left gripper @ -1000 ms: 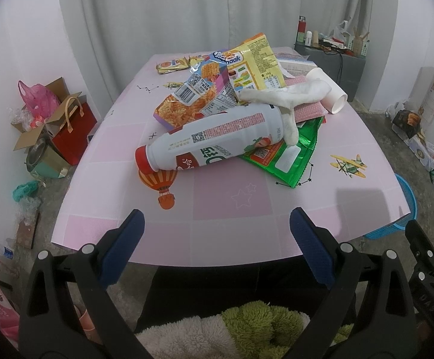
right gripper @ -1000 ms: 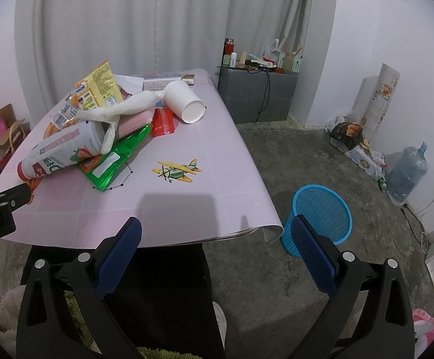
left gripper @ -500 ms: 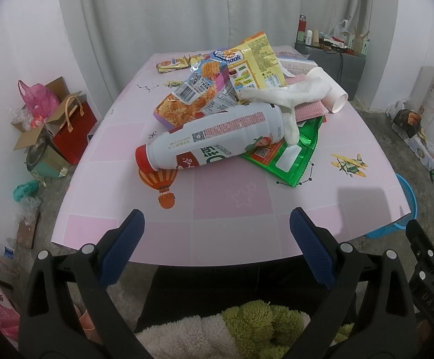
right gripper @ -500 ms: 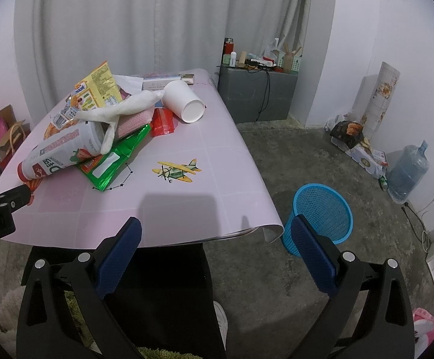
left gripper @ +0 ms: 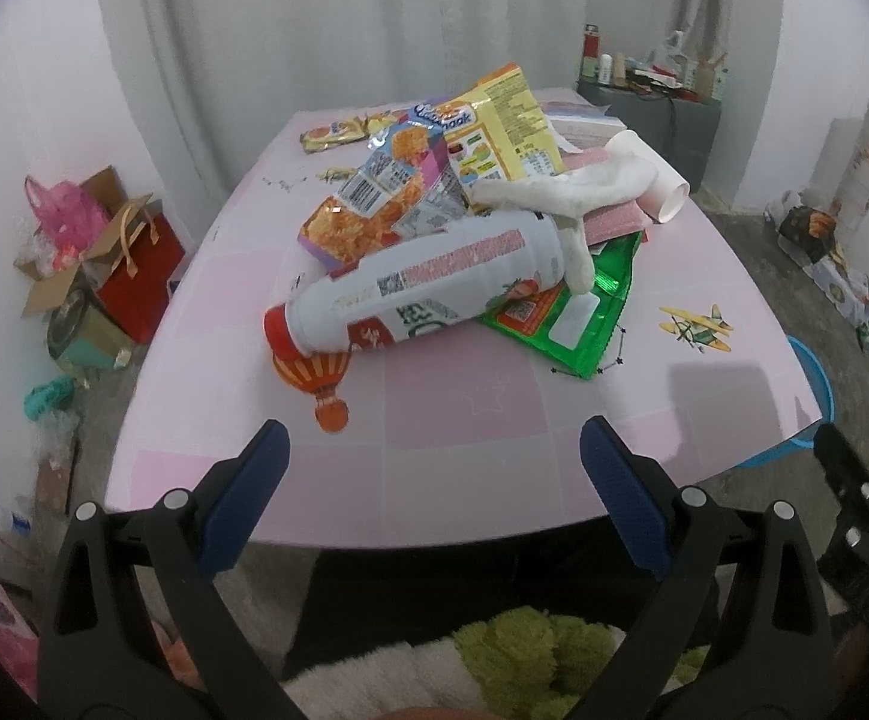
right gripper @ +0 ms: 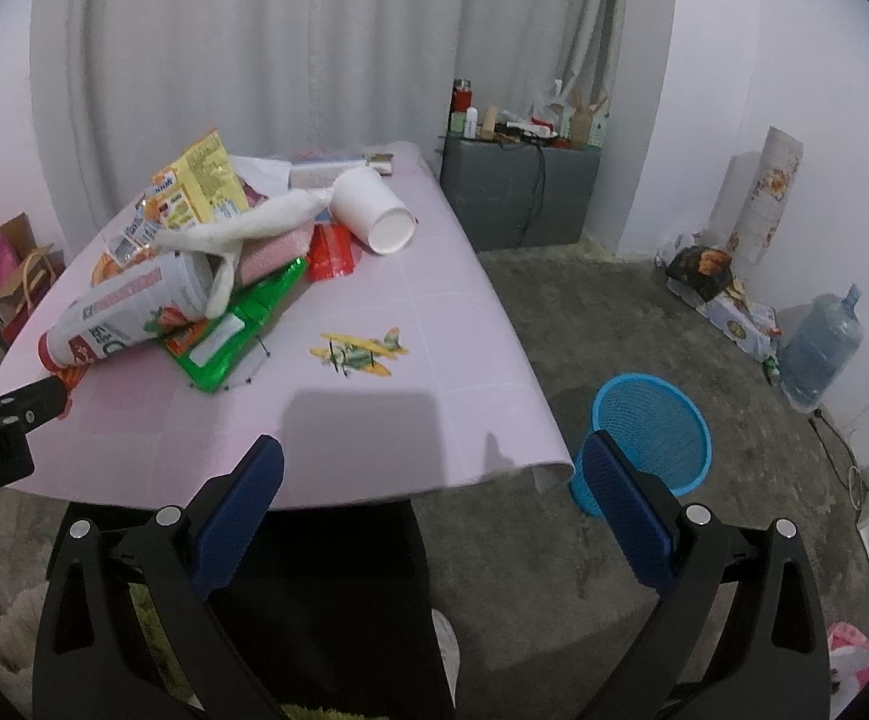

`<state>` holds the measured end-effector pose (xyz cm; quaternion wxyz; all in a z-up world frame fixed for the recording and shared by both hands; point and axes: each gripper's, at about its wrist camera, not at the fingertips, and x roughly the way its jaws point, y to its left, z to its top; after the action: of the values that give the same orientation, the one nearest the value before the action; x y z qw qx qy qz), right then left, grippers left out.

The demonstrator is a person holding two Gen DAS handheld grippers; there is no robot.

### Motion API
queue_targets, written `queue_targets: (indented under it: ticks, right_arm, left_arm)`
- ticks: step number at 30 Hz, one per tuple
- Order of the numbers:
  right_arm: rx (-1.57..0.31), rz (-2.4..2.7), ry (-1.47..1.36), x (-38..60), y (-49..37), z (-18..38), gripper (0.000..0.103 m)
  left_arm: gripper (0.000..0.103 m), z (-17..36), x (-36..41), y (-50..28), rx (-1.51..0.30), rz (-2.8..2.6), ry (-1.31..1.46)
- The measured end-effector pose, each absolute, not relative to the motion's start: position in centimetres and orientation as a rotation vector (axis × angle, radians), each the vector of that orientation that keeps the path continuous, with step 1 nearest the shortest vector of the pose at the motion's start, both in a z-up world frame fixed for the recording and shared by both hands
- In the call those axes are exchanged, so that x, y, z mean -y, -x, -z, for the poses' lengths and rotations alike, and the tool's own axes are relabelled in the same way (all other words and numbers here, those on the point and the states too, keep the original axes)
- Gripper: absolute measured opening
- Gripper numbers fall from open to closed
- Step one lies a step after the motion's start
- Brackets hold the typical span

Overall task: Collect trash
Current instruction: 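Grasp the white tissue with the left tool while the right tool grasps the white paper cup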

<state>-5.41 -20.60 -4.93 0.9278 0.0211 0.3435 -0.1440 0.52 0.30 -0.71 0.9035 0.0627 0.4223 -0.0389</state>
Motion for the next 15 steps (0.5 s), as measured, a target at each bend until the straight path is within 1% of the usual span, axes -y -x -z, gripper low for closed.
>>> queue_targets:
  ticks: [4, 7, 9, 12, 15]
  right_arm:
    - [-0.656, 0.27, -0.059, 20.7, 4.7, 4.7, 0.097]
    - [-0.604, 0.25, -0.085, 21.1, 4.3, 4.6, 0.097]
    - [-0.597, 0.226, -0.126, 21.5, 3.6, 4.8, 0.097]
    - [-0.61, 0.177, -0.199, 22.0, 2.6, 4.9, 0.097]
    - [-0.624, 0.128, -0.263, 22.4, 1.5, 5.1, 0.097]
  left_arm:
    - [0.093, -0.2, -1.3, -1.6, -0.835, 0.109, -0.175]
    - [0.093, -0.9, -2.5, -2.2, -0.806, 0.148, -0.17]
    - [0.093, -1.1, -3.5, -3.2, -0.82, 0.188, -0.142]
    - [0.093, -1.3, -5.4, -4.3, -0.804, 0.273, -0.056]
    - [0.093, -2.2, -7.3, -4.7, -0.709, 0.381, 0.092]
